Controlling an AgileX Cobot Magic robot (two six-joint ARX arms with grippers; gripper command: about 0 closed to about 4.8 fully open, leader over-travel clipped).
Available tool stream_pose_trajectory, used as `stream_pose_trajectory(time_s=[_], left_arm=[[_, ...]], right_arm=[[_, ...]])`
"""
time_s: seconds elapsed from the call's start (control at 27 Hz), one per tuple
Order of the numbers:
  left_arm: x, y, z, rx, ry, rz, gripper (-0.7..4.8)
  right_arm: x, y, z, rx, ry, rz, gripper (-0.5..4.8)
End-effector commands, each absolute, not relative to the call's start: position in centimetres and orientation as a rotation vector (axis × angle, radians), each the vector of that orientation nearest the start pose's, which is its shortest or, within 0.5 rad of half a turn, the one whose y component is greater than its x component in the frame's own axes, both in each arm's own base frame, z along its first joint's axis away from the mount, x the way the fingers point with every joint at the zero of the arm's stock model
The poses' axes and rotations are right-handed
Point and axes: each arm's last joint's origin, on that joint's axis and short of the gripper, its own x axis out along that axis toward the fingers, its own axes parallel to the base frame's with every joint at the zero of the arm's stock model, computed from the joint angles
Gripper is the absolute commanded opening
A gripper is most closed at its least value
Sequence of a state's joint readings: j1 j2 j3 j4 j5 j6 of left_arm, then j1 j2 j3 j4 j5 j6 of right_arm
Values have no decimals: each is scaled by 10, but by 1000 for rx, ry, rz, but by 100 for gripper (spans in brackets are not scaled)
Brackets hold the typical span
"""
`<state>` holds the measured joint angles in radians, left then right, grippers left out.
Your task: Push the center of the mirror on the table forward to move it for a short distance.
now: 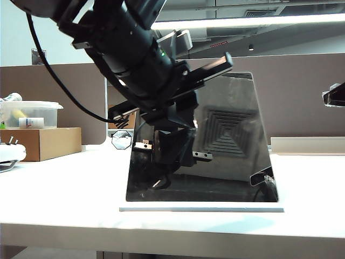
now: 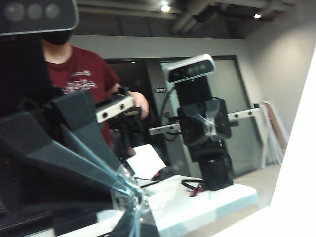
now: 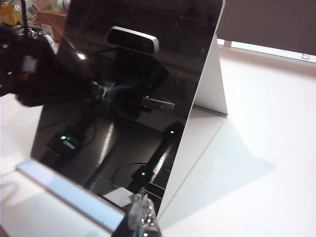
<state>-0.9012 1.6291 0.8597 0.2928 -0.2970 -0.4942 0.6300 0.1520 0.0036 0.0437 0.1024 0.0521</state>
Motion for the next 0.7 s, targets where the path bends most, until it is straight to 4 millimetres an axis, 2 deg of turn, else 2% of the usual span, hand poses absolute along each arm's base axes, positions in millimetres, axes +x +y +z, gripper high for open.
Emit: stream_pose_trajectory(time_s=[0.04, 0.18, 0.37, 0.48, 0.7], left_arm=[[230, -259, 200, -200, 496, -468, -5], [252, -259, 195, -226, 501, -511, -5], [283, -278, 182, -196, 514, -537, -5], [299, -284, 186, -211, 484, -507, -5], [348, -275, 196, -244, 422, -477, -5]], right_arm=[[88, 60, 156, 16, 106, 515, -5], [90, 57, 156, 18, 106, 491, -5], [90, 56, 156, 18, 105, 481, -5], [91, 55, 156, 19, 105, 460, -5], [95, 47, 156, 23, 103, 384, -5]])
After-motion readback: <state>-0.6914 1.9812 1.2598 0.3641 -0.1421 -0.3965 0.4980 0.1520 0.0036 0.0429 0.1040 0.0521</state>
